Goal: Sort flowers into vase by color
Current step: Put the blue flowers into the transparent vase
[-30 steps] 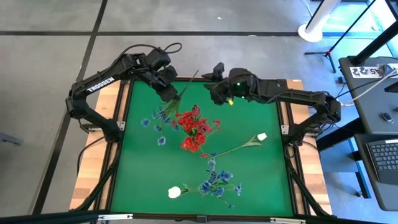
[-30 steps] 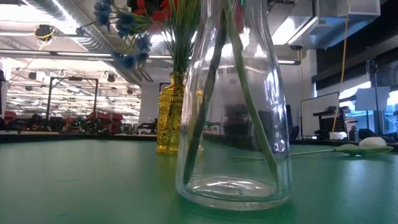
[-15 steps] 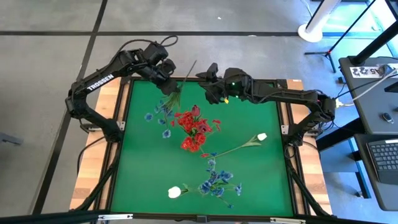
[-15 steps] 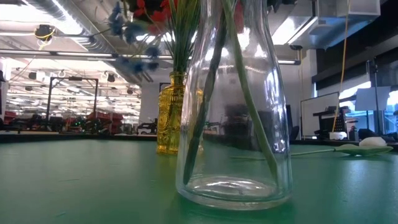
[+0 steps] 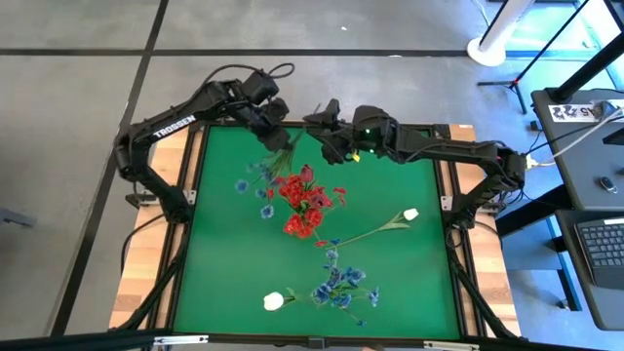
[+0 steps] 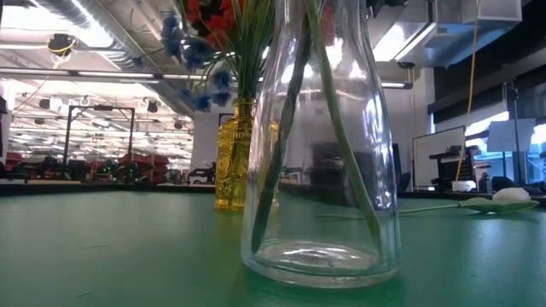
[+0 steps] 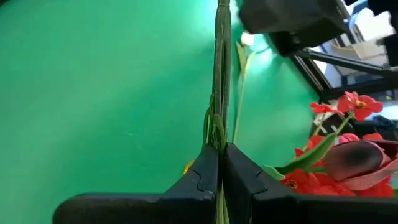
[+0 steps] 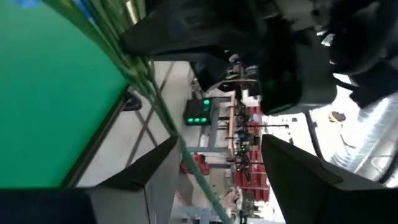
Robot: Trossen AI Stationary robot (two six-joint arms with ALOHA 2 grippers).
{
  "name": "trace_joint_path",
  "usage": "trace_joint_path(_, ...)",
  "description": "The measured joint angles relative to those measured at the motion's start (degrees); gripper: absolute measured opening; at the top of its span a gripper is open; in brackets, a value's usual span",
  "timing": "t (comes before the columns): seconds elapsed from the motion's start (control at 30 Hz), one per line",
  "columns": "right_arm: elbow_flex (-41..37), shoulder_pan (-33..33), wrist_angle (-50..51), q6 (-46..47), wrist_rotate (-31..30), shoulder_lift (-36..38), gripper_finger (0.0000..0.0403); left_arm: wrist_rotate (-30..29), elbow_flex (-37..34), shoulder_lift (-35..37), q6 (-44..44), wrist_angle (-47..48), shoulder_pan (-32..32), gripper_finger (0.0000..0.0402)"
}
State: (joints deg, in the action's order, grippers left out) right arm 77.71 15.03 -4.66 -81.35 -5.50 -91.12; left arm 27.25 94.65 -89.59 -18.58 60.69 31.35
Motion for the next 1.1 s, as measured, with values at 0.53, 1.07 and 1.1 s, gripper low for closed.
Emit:
trace_joint_path(0.53,-0.02,0.42,4.61,1.77,-2.02,-1.06,0.0166,1.42,0.00,-0.44,1.20,0.02,-1.41,0.0002)
trace_joint_path(1.07,-0.06,0.33,5.60,1.84,-7.80,-1.08,0.0015,-0.98,0.03,-0.34,3.03,-0.06,-0.85,0.0049)
trace_joint_path(1.1,-0.06,0.33,5.78,1.83,-8.22,-1.08,0.0010,-1.66,0.38,-0.34,3.56,0.30,-0.67,0.0055)
